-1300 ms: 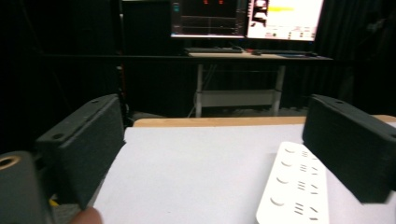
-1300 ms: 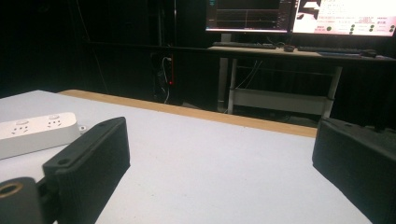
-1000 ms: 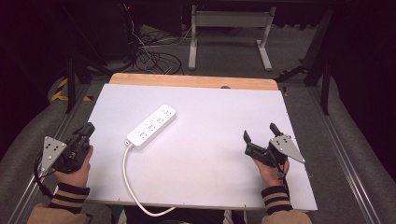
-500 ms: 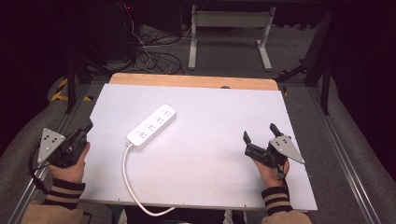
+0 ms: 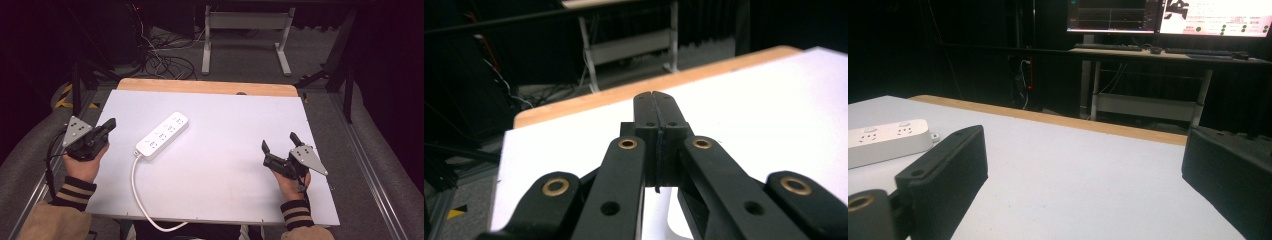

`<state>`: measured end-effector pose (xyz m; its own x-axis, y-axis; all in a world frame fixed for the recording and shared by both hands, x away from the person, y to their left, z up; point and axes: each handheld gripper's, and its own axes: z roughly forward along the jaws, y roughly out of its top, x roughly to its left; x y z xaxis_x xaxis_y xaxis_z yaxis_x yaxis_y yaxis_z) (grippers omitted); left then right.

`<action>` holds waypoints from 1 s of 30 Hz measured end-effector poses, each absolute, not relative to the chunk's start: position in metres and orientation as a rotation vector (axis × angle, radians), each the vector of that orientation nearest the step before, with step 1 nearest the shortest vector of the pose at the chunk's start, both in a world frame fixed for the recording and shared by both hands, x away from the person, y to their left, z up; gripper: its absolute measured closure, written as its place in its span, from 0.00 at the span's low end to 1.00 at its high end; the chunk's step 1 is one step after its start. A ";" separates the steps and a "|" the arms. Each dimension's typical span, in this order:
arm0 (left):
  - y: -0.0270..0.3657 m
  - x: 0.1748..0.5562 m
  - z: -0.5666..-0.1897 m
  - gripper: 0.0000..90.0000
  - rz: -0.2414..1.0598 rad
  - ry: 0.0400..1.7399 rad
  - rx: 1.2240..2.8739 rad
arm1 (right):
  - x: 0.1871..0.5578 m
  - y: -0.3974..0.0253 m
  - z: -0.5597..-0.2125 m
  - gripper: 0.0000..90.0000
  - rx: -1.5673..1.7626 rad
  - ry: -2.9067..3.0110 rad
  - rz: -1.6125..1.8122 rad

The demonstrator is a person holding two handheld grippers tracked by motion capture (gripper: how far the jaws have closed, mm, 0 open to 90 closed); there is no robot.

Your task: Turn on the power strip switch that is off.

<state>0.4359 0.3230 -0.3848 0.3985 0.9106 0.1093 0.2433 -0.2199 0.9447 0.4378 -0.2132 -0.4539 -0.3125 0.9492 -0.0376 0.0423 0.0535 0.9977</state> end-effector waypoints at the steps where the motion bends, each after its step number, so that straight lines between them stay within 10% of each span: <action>1: 0.319 0.439 -0.383 1.00 0.875 1.014 1.728 | 0.438 -0.214 -0.454 0.05 1.044 1.497 1.381; 30: 0.258 0.523 -0.426 1.00 0.565 1.142 2.332 | 0.438 -0.212 -0.455 0.06 1.030 1.516 1.370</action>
<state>0.5226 0.2583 -0.4257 0.5665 0.8101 0.1514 0.6122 -0.5366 0.5808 0.4375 -0.2119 -0.4545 -0.3221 0.9452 -0.0527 0.0431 0.0703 0.9966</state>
